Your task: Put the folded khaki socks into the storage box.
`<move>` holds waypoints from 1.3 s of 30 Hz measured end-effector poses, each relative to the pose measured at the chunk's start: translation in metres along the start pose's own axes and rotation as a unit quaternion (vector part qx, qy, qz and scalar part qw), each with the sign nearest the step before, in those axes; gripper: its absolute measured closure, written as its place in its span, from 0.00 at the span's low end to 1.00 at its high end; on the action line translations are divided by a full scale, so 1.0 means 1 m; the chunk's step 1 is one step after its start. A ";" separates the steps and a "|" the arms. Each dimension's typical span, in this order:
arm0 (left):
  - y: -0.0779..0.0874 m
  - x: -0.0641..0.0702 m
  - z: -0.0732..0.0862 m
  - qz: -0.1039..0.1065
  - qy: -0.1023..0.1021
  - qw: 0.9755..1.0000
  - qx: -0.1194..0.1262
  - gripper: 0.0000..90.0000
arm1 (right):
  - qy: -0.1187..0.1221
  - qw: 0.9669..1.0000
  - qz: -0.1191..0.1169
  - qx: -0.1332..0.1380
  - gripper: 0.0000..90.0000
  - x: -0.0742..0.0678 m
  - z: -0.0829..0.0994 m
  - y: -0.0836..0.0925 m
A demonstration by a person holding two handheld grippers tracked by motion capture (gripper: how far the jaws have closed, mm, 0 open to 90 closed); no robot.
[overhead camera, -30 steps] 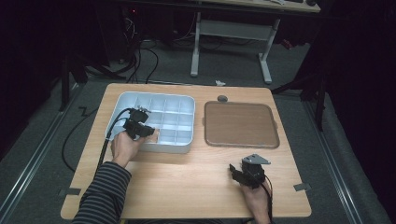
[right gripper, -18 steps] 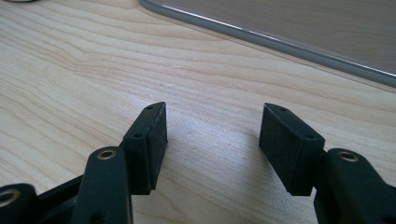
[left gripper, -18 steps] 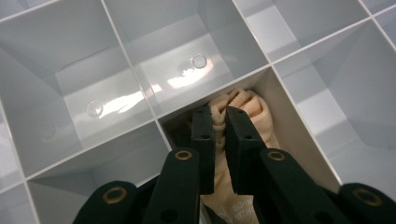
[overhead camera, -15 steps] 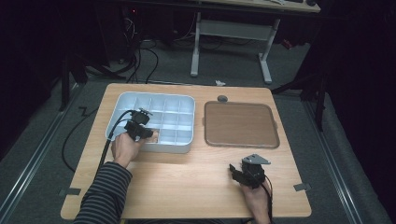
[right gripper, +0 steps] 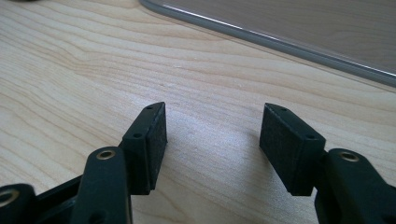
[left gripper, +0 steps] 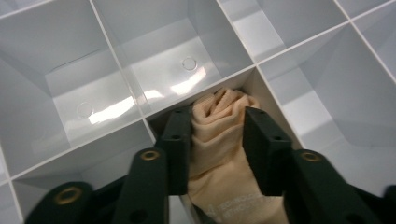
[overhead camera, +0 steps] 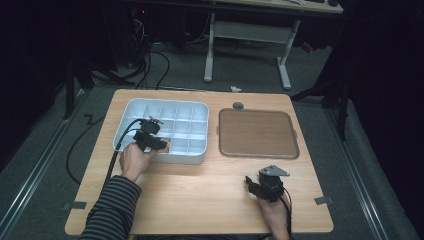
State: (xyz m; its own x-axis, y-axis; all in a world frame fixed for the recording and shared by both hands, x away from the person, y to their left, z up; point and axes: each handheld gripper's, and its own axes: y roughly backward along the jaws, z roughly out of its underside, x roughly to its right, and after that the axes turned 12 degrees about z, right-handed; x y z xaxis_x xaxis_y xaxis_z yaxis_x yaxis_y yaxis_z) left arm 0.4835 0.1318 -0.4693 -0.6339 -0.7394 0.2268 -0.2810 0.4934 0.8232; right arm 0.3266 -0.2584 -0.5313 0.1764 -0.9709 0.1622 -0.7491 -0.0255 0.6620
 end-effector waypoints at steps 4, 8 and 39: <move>0.006 0.001 0.003 0.009 0.007 1.000 0.022 0.62 | 0.000 1.000 0.000 -0.001 0.46 0.000 0.000 0.000; 0.012 0.003 0.006 0.012 0.004 0.999 0.032 0.59 | 0.000 1.000 0.000 0.000 0.46 0.000 0.000 0.000; 0.052 0.025 0.036 0.054 -0.018 0.992 0.113 0.58 | 0.000 1.000 -0.001 0.000 0.46 0.000 0.000 0.000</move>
State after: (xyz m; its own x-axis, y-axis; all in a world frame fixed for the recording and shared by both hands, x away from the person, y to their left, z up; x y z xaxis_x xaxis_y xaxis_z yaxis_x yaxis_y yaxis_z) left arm 0.4277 0.1554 -0.4398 -0.6938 -0.6614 0.2847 -0.3612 0.6617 0.6570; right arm 0.3266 -0.2584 -0.5313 0.1781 -0.9707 0.1615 -0.7486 -0.0272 0.6624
